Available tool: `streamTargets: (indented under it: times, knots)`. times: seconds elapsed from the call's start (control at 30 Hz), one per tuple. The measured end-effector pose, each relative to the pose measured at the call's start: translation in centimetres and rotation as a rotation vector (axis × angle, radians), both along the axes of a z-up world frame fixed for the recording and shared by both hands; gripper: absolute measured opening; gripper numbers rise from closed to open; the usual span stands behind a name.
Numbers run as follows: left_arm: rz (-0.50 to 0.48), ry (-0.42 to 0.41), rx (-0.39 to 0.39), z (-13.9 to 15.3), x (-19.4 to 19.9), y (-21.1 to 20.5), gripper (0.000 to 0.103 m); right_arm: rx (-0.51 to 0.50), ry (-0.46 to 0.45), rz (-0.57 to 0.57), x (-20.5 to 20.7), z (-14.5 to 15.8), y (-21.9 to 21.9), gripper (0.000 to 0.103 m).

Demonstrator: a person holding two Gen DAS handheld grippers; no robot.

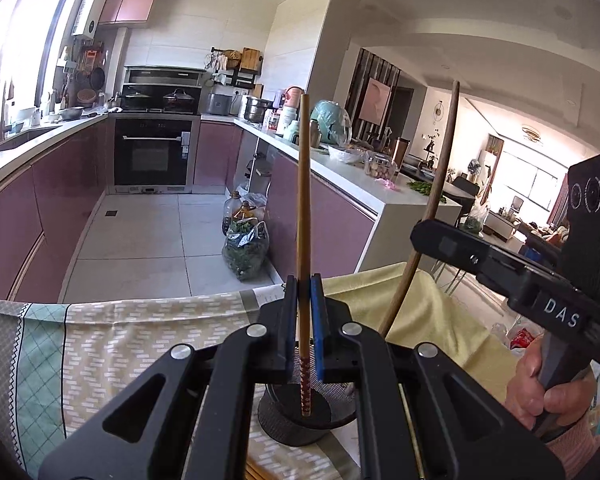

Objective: Organize utensils
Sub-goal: 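Lift the chopstick upright with the right gripper over the mesh cup while the left gripper carries its chopstick there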

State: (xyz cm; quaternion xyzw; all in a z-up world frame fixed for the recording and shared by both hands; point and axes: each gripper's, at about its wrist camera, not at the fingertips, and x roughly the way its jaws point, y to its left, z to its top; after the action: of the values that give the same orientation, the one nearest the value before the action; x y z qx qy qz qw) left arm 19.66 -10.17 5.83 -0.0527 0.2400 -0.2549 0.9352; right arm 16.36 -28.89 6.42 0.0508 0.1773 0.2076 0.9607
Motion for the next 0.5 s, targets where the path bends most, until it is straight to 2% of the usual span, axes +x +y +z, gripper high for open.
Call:
streamTargets:
  times: [0.1,0.33,0.5]
  knots:
    - [-0.007,0.019,0.018,-1.0,0.7,-0.3,0.007,-0.022,0.037,0.018,0.7,-0.7,0.4,0.006]
    - [-0.033,0.093,0.067,-4.0,1.8,-1.3,0.007,-0.117,0.249,0.065,3.4,-4.2,1.9,0.006]
    - [-0.033,0.135,0.093,-5.6,3.6,-1.4,0.009,-0.152,0.336,0.072,4.5,-6.2,3.4,0.008]
